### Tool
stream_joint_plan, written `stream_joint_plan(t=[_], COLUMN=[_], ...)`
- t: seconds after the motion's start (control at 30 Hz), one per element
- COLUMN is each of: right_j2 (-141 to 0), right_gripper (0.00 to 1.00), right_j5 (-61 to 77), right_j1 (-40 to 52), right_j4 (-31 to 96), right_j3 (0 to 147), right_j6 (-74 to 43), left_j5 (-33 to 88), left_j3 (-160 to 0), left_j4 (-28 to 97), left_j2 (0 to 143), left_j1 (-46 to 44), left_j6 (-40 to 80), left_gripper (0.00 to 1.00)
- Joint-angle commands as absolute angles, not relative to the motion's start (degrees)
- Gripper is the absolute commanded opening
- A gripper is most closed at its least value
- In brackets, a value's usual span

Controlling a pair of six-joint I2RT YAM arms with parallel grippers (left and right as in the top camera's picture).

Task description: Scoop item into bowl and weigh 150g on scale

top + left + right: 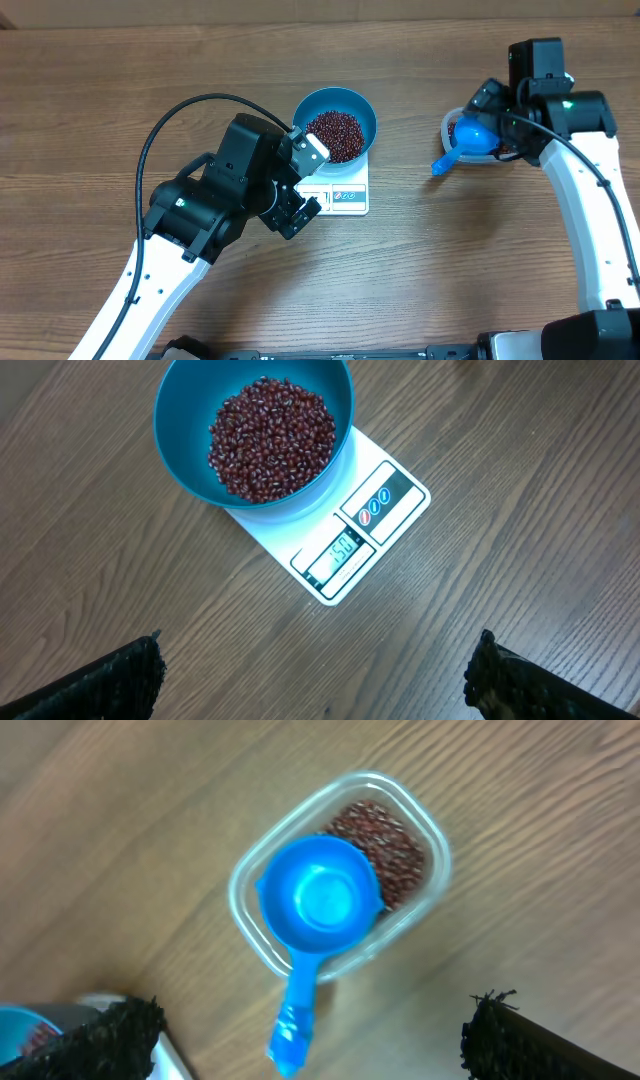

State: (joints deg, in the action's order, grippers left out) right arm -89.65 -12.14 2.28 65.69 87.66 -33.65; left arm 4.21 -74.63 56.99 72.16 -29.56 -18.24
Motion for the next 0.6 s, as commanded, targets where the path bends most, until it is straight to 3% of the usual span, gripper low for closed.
stream_joint_plan(t=[0.0, 0.27, 0.57], right_j2=[-89.7, -89.7, -89.7], right_gripper=[1.0, 1.0, 1.0], right_j5=[-12.8, -12.3, -12.4], right_j1=[2.1, 2.1, 2.1], right_j4=[68.6, 77.3, 75.3], right_j3=[90.3, 91.2, 91.2], right_j6=[-25.6, -20.5, -20.5], left_j5=[4.0, 4.0, 4.0], left_j3=[-75.9, -75.9, -75.9], left_j4=[56.7, 56.8, 56.8], left_j2=[72.0, 72.0, 72.0], left_j1=[-29.2, -29.2, -29.2], left_j6=[-19.3, -19.3, -19.3], left_gripper=[1.0, 1.0, 0.99])
